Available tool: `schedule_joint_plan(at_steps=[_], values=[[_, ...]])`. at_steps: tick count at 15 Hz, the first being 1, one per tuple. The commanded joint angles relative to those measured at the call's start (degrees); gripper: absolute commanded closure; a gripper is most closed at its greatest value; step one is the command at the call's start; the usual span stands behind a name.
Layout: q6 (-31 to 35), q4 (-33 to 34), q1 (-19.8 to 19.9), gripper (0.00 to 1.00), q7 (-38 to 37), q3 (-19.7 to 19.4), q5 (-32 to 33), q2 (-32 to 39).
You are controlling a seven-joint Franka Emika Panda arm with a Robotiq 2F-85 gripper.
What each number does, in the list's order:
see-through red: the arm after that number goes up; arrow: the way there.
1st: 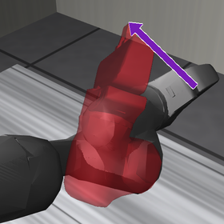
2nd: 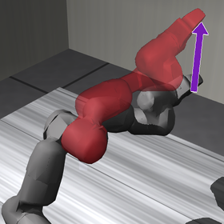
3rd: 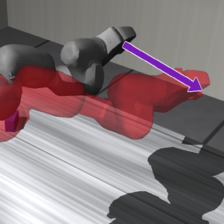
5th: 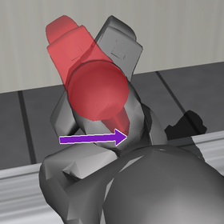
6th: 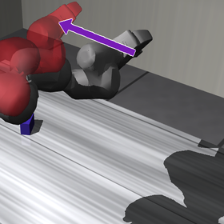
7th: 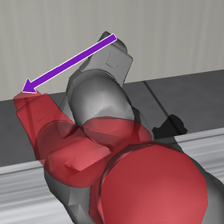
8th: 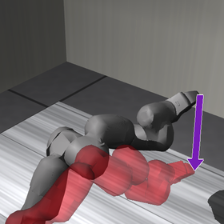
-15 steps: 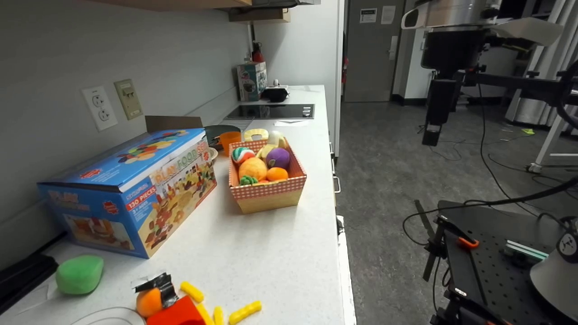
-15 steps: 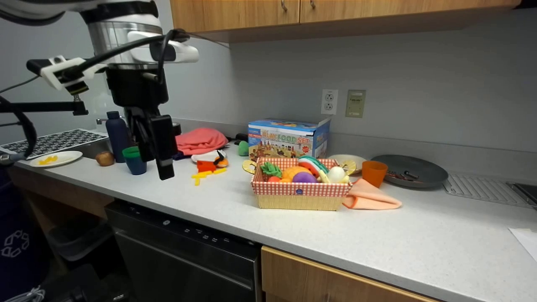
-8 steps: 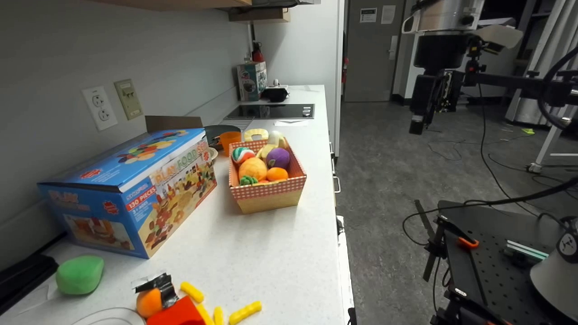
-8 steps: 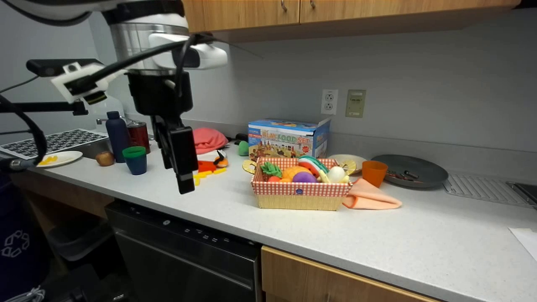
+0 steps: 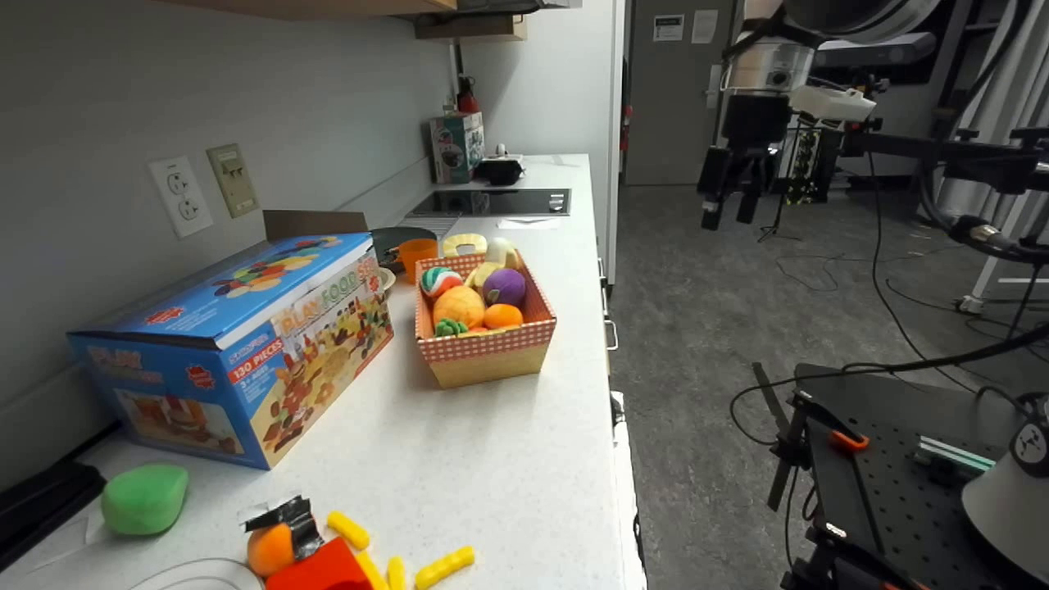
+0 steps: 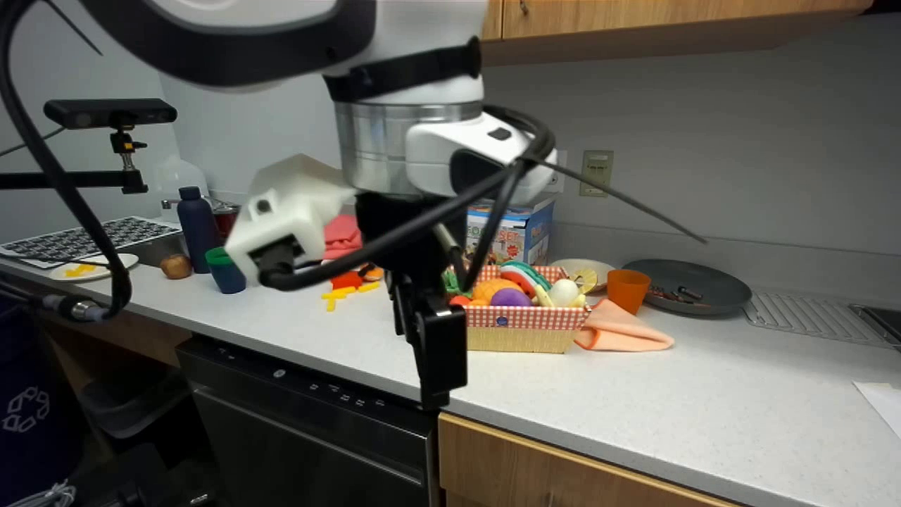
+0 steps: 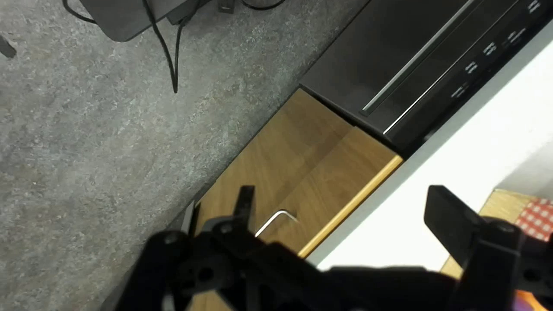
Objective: Open the drawer, then put the banana plushy in the drawer and close the drawer
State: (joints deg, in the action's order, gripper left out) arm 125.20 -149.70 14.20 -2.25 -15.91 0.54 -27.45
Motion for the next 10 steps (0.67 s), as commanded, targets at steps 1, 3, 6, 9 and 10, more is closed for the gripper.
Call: schedule_joint_plan(at_steps=[1,3,6,9,10], values=[[2.09,7.05,0.67,0.00,1.68,-2.02,-2.14,11.78],[2.66,9.16,0.73,0.00,1.52,-2.68,-2.94,15.86],[2.51,7.60,1.20,0.00,0.21,-1.73,-1.68,14.66],[2.61,9.00,1.15,0.00,0.16,-1.78,-1.90,16.95],[2.61,9.09,1.15,0.00,0.16,-1.79,-1.92,16.97]])
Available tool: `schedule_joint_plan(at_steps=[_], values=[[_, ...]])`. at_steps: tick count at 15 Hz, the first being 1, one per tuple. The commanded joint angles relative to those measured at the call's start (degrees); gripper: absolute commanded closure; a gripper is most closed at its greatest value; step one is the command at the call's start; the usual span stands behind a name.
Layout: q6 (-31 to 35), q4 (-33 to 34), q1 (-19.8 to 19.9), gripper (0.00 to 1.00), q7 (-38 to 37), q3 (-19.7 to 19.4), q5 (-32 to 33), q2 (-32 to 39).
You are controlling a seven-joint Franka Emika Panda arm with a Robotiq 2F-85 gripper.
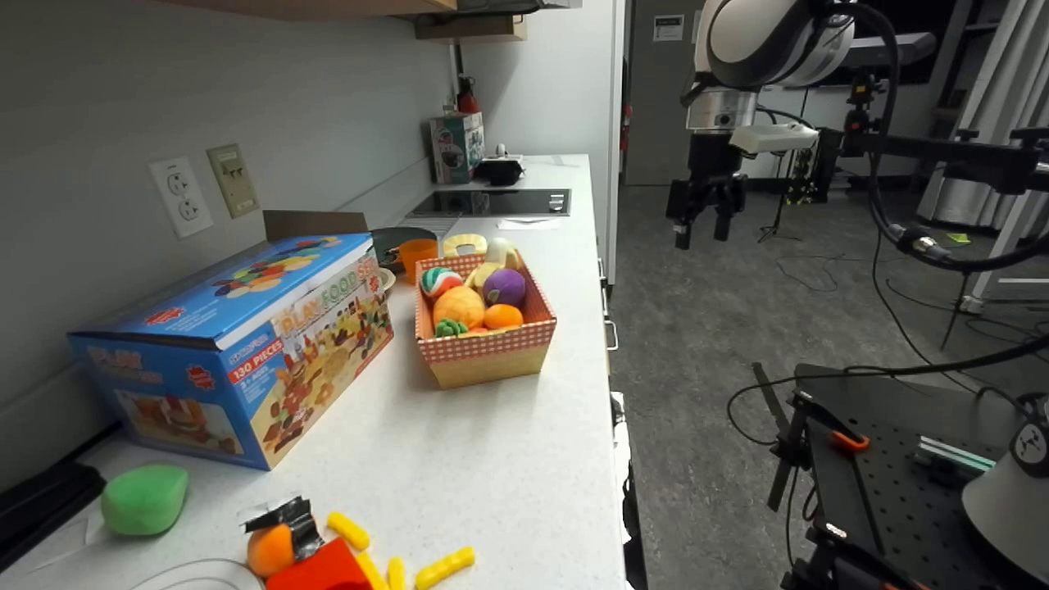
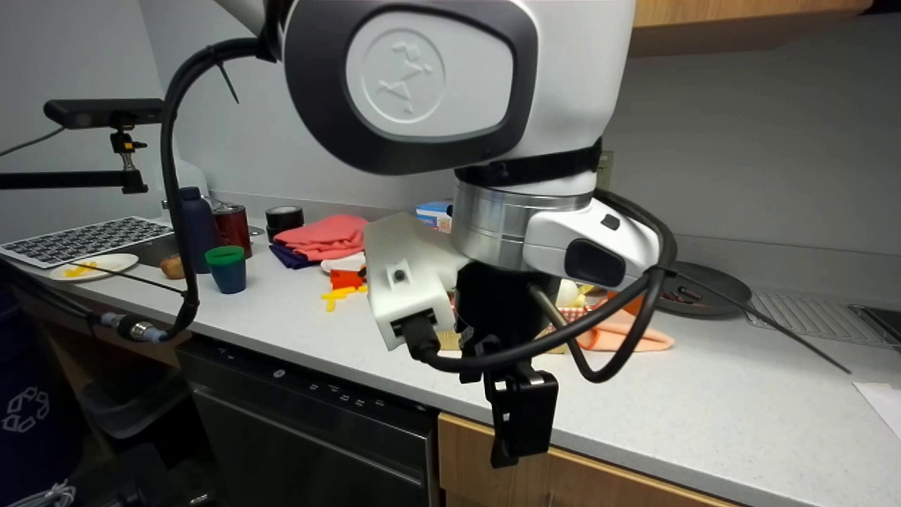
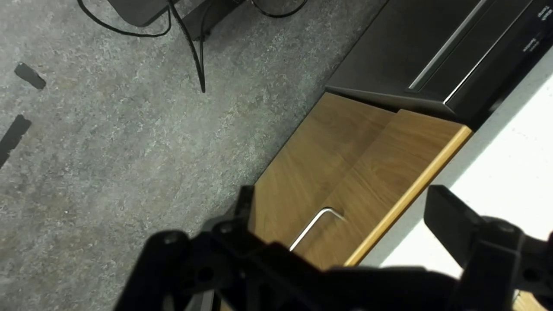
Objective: Open the drawer, then put the banana plushy in the drawer and close the drawer
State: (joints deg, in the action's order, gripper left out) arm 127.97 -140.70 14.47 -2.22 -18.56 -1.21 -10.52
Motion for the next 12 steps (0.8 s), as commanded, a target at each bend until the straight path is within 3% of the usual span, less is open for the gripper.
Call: schedule_joint_plan(at_steps=[1,4,9,12], values=[[-0.16,0.13,0.88,0.00,0.13,0.86,-0.18,0.03],[2.23,-0.13,0.96,0.00,3.30,-0.86,-4.64,1.81],[10.22,0.07,2.28,0.00,12.73,-5.13,-18.42,8.64],[11.90,2.55,3.83,0.00,19.92,-5.47,-26.89,14.92]])
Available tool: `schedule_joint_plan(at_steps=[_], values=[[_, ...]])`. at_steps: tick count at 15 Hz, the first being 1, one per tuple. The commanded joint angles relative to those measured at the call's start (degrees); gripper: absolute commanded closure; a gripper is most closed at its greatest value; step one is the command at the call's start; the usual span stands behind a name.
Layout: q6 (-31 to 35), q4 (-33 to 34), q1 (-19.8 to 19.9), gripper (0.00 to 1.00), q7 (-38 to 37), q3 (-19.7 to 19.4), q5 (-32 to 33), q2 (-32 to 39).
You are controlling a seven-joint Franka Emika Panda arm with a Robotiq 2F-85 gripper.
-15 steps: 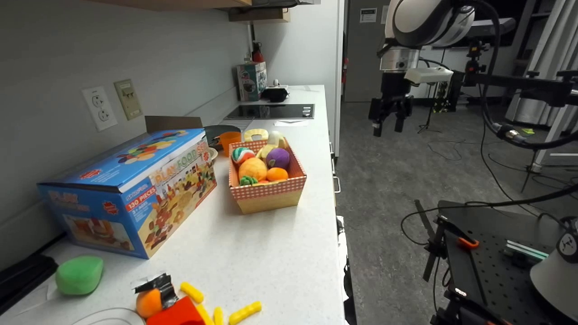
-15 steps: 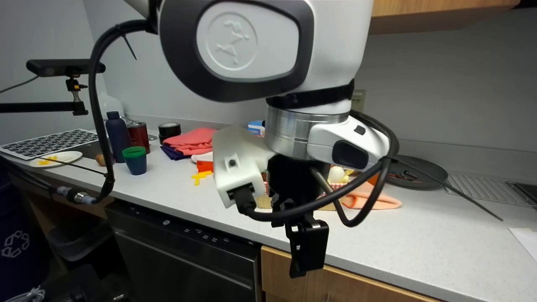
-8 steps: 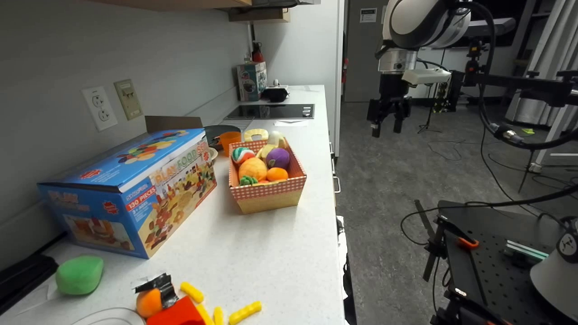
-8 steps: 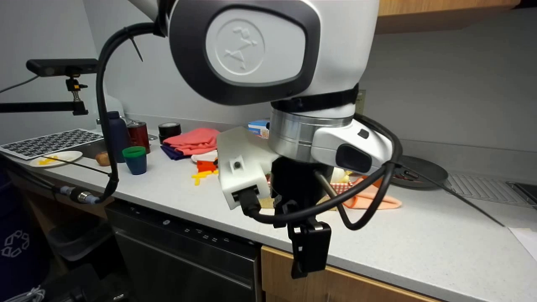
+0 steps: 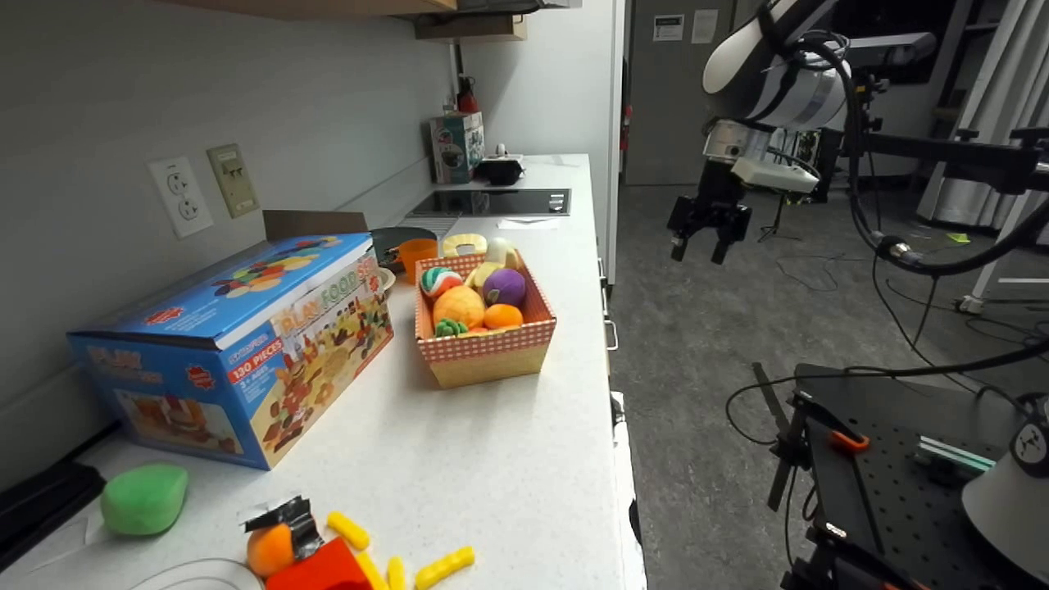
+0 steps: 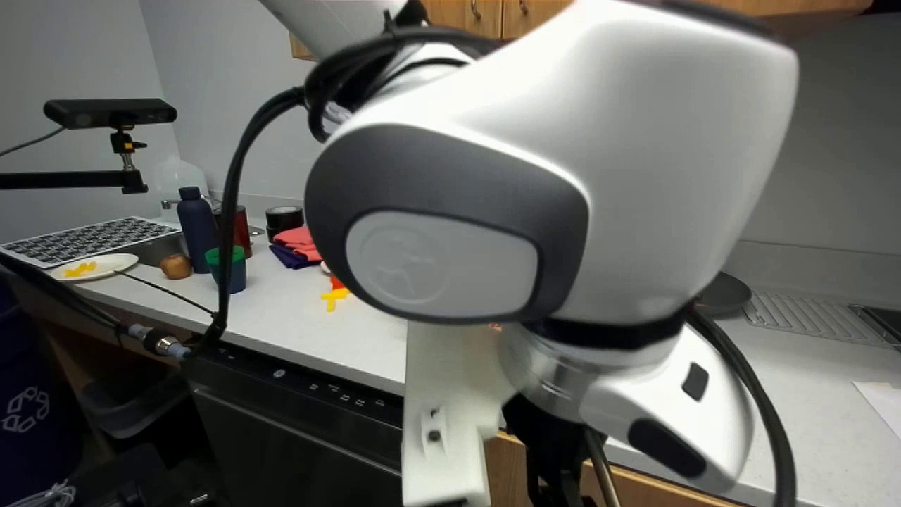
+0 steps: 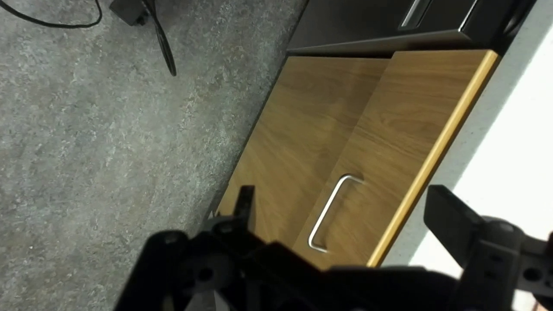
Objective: Open the drawer, then put the banana plushy in the drawer and close the drawer
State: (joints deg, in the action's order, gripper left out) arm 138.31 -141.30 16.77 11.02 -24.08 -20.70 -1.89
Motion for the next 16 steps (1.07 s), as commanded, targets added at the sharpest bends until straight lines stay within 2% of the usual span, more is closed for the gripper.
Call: schedule_joint_plan(at_steps=[1,7,12,13,16], values=[[1.48,4.27,2.30,0.00,8.72,0.54,-9.90,8.58],[0.50,13.57,8.04,0.00,14.65,5.59,-18.61,21.89],[-0.76,20.92,11.83,0.00,12.42,9.90,-18.08,29.38],[1.44,16.89,10.97,0.00,11.74,9.51,-16.32,26.21],[1.42,19.14,11.72,0.00,11.66,10.39,-16.25,28.68]])
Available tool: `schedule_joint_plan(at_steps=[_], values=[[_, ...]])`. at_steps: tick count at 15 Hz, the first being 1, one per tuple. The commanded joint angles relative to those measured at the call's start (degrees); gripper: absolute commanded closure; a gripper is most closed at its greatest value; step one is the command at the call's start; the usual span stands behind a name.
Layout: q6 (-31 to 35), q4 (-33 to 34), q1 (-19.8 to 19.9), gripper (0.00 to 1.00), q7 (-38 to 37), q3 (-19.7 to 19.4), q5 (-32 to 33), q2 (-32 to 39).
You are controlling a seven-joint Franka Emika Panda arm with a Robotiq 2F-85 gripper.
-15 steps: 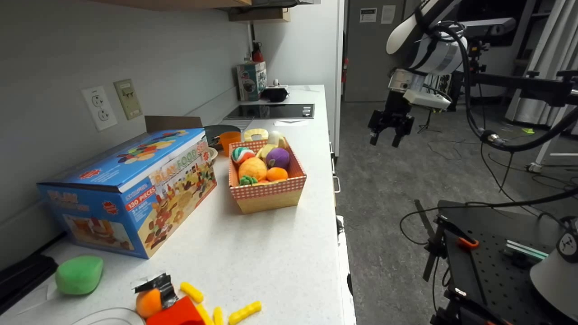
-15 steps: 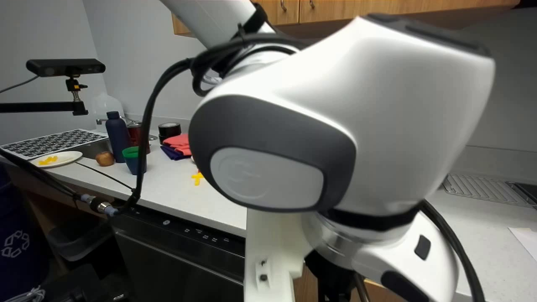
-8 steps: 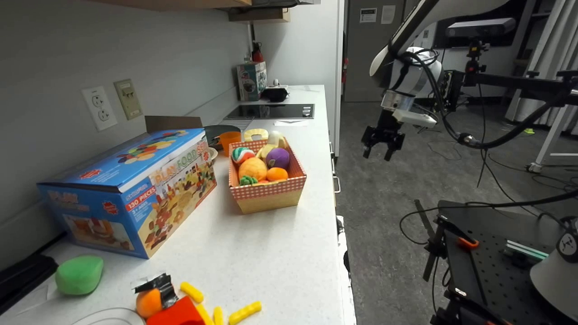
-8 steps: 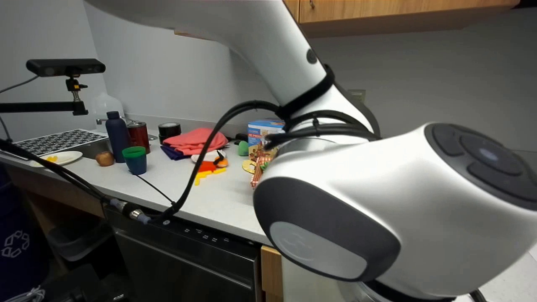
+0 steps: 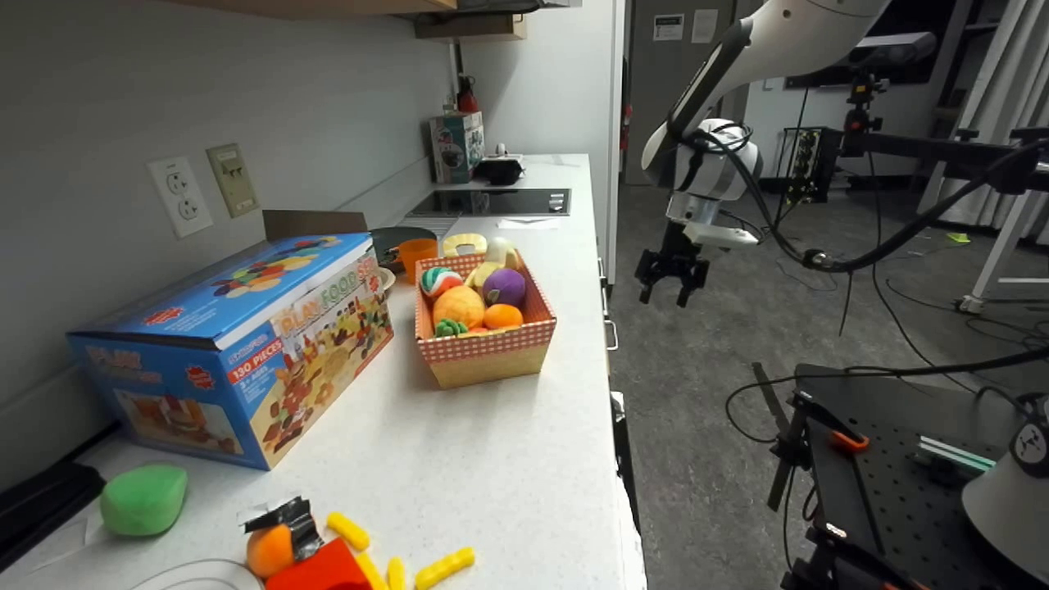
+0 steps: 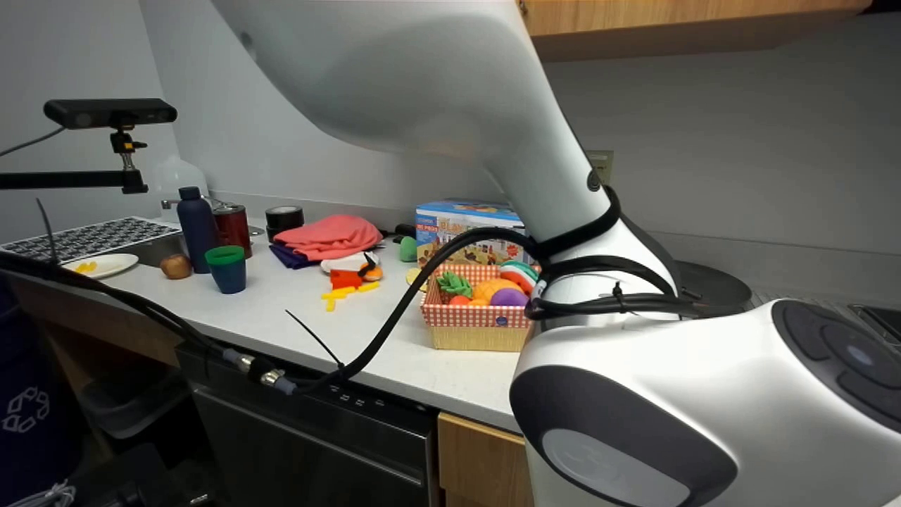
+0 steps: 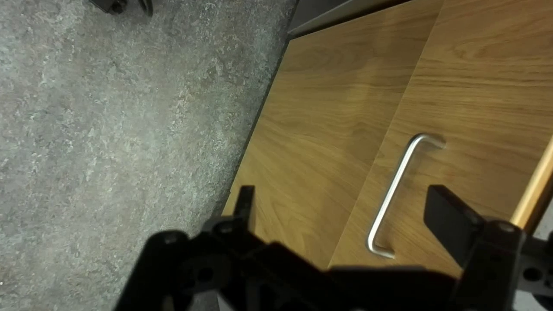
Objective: Open the drawer, then put the banana plushy in the drawer and close the drawer
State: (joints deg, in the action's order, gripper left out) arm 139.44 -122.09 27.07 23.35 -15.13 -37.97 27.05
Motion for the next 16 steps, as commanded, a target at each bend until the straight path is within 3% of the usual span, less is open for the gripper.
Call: schedule_joint_plan(at_steps=[1,8,16], values=[[0.26,0.11,1.45,0.00,-0.68,1.45,1.03,-0.13],[5.82,1.88,2.69,0.00,0.29,4.54,-2.22,4.24],[10.58,6.81,7.99,0.00,2.31,10.06,-6.67,10.76]])
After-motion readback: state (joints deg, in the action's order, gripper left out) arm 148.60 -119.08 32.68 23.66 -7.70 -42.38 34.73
